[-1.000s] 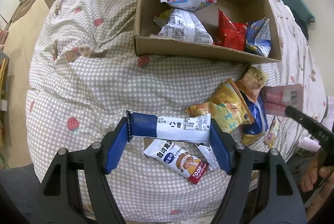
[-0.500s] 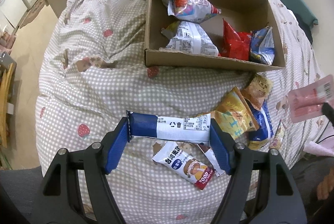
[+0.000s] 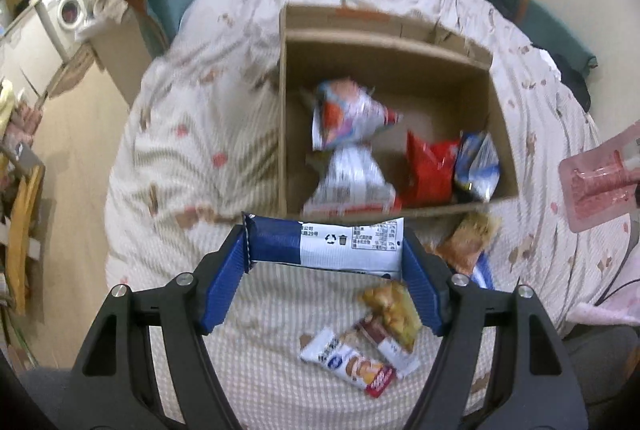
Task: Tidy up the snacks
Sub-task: 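Carry the bar and pouch into the box and open both tools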
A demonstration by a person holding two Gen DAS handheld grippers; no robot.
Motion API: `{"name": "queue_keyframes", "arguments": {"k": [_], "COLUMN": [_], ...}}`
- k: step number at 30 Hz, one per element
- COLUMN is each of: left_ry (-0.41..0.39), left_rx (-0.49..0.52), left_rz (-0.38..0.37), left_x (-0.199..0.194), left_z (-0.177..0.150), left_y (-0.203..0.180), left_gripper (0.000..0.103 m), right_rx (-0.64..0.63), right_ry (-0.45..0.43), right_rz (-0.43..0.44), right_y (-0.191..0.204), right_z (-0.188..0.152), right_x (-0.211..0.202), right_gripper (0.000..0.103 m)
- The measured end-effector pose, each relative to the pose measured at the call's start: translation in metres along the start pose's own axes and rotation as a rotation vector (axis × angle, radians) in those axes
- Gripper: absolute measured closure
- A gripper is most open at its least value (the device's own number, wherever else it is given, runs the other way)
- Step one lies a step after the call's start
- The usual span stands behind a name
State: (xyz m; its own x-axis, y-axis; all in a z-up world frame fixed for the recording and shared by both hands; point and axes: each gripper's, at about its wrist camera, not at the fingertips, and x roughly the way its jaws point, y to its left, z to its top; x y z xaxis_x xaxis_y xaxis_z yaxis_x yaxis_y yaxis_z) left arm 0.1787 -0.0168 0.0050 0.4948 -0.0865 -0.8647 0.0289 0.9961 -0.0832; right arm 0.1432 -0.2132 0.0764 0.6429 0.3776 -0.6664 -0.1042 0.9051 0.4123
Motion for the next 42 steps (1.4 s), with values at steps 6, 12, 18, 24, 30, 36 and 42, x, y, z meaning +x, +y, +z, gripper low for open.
{"name": "queue_keyframes", "arguments": {"k": [6,12,18,24,30,36,42], "left_ry": [-0.055,-0.075,-0.059,-0.040,-0.023,-0.029,-0.025], "left_rx": [0.026,0.046,0.050,0.074,0.099,0.117,0.156], "left_rz": [-0.002,0.010,0.013,0.028,0.033,0.038,0.010], "left_x": [-0.008,0.003,0.030,0.056,0.077,0.093,0.100], "left_z": [0.034,0.059,0.070,0.066,0.061,0.059,0.056], "left_y": [-0.008,-0.011,-0.013,-0.019,-0.025,-0.028,-0.045], "left_gripper": [0.032,0.032,0.032,0.032,0.032,0.032,0.032], "right_rx": [-0.033,-0.030,-0.024,0.005,0.034,0.064,0.115], "right_ry": [-0.013,-0.005,0.040,0.095,0.135,0.137,0.112], "right_rz": [0.020,0.040,0.048,0.070,0.069,0.073,0.064], "right_y": [0.010,0.008,0.003,-0.003,-0.014,-0.024,-0.040], "right_z": [0.025,0.042,0.050,0.047,0.042,0.040,0.039], "right_x": [0.016,0.045,0.083,0.119,0.151,0.169,0.181], "right_gripper": [0.102,0.102,0.102,0.102,0.102,0.102,0.102]}}
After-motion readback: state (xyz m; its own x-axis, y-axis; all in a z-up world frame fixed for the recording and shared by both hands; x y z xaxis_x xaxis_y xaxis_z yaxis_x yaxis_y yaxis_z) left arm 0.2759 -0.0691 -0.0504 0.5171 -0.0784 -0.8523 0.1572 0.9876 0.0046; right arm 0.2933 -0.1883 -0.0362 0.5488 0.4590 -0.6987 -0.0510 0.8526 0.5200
